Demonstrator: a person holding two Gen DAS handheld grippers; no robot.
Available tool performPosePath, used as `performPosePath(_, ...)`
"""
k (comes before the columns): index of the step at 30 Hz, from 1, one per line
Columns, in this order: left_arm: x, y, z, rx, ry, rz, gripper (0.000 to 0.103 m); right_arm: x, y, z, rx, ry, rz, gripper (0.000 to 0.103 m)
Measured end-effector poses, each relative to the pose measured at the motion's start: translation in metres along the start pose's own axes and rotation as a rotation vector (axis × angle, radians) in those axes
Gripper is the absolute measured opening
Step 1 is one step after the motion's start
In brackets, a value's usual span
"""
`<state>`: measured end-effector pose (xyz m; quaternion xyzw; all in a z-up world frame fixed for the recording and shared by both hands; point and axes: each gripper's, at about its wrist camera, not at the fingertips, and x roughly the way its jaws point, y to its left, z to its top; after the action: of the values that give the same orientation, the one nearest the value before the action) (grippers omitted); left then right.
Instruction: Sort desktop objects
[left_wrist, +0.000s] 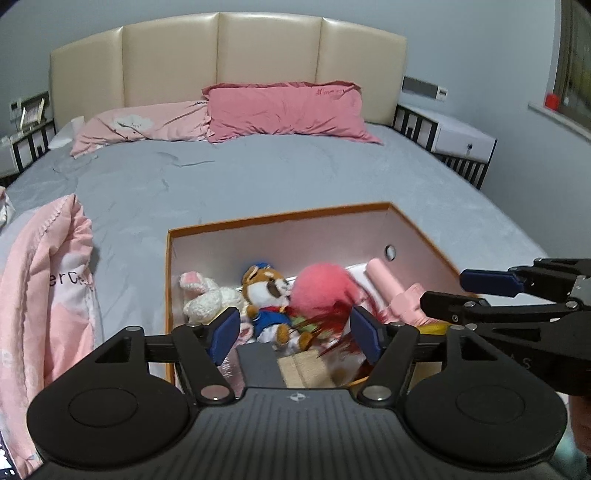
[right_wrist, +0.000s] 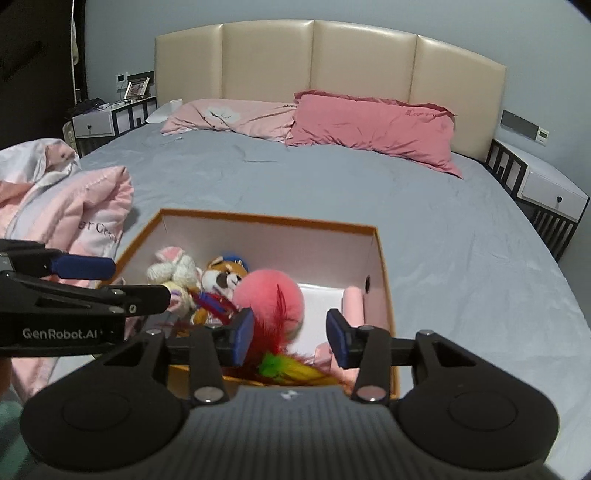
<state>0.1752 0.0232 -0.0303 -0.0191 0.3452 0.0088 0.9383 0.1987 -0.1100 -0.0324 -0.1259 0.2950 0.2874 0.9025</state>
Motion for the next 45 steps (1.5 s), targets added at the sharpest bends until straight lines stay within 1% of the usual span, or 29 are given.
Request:
performPosePath(2,0.005,-0.002,-0.005,0.022,0.001,0.022,0.078,0.005,0.000,-0.006,0.015,-0.003,-0.003,0.046)
performPosePath(4,0.009,-0.003,-0.010,0.028,0.002,0.026,0.078,0.010,0.002,-0.012,0.011,-0.009,-0.013,0.047)
performPosePath(5,0.011,-0.003,-0.012,0.027,0.004,0.027,0.078,0.012,0.002,-0.015,0.005,-0.008,-0.018,0.050)
performPosePath(8,0.018,-0.003,-0.020,0.023,0.009,0.039,0.078,0.017,0.006,-0.022,-0.023,-0.015,-0.031,0.053)
performPosePath(12,0.025,0.000,-0.027,0.011,0.011,0.049,0.080,0.020,0.007,-0.030,-0.023,-0.041,-0.031,0.054)
performPosePath(16,0.031,0.002,-0.032,-0.004,0.025,0.051,0.082,0.026,0.007,-0.036,-0.012,-0.031,-0.014,0.055)
performPosePath(20,0.033,0.004,-0.034,-0.021,0.031,0.053,0.084,0.027,0.007,-0.037,0.001,-0.033,-0.008,0.056)
performPosePath(24,0.035,0.008,-0.035,-0.045,0.039,0.052,0.088,0.028,0.007,-0.039,0.011,-0.036,-0.008,0.056)
performPosePath(28,0.035,0.009,-0.036,-0.056,0.042,0.053,0.089,0.030,0.006,-0.040,0.031,-0.034,-0.004,0.057)
performPosePath(35,0.036,0.007,-0.037,-0.049,0.039,0.073,0.089,0.033,0.005,-0.042,0.042,-0.039,-0.009,0.062)
performPosePath(45,0.038,0.007,-0.038,-0.043,0.039,0.080,0.089,0.033,0.005,-0.044,0.043,-0.039,-0.011,0.063)
